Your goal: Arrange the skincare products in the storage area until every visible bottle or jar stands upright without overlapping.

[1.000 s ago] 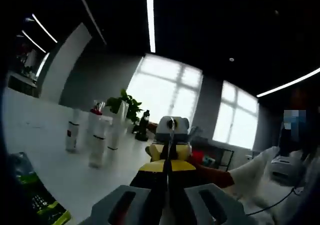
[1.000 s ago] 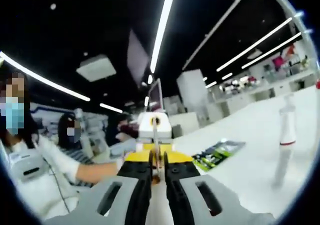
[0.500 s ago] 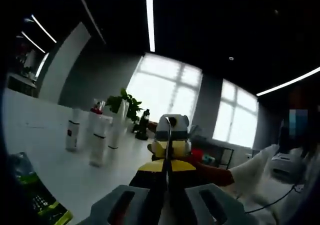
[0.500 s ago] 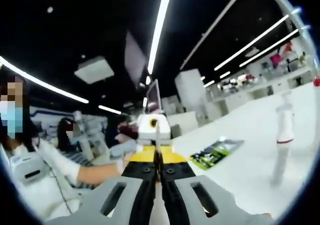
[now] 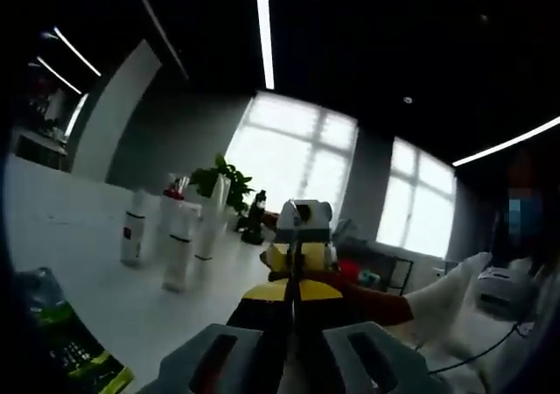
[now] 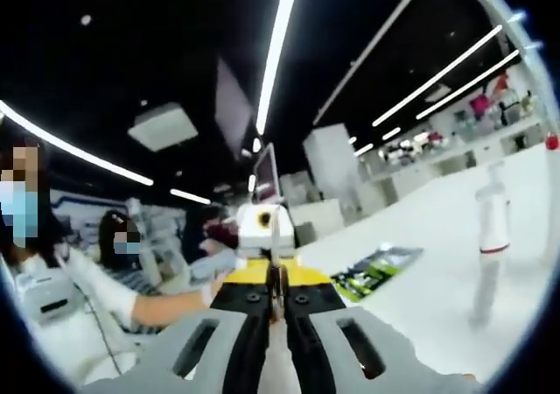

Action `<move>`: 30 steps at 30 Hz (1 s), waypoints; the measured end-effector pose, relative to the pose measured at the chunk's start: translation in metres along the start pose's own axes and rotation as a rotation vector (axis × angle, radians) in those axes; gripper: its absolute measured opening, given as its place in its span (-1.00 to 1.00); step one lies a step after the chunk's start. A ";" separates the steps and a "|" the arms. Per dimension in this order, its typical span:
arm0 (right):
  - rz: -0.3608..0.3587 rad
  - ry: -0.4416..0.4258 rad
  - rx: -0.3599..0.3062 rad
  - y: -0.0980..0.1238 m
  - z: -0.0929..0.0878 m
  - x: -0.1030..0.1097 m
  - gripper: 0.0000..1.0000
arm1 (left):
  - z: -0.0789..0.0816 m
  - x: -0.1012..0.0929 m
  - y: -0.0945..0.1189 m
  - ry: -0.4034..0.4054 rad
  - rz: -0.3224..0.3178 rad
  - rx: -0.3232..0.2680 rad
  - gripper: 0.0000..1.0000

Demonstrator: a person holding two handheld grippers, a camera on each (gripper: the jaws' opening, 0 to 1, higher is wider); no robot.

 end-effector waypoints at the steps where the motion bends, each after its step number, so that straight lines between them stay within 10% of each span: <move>1: -0.010 0.002 -0.008 0.000 0.001 -0.001 -0.72 | 0.001 0.000 0.002 0.000 0.005 -0.005 -1.00; 30: -0.002 -0.015 -0.021 0.006 0.007 0.000 -1.00 | 0.008 0.010 0.010 0.037 0.009 -0.072 -0.99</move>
Point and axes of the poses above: the point that each gripper's makers call its tool centre point, and the gripper's own axes: y roughly backward along the fingers, x roughly to its left, z roughly out of its top, the point moved 6 cm from there along y, roughly backward along the fingers, and after that the axes turned 9 degrees about -y, right-handed, at the moved point
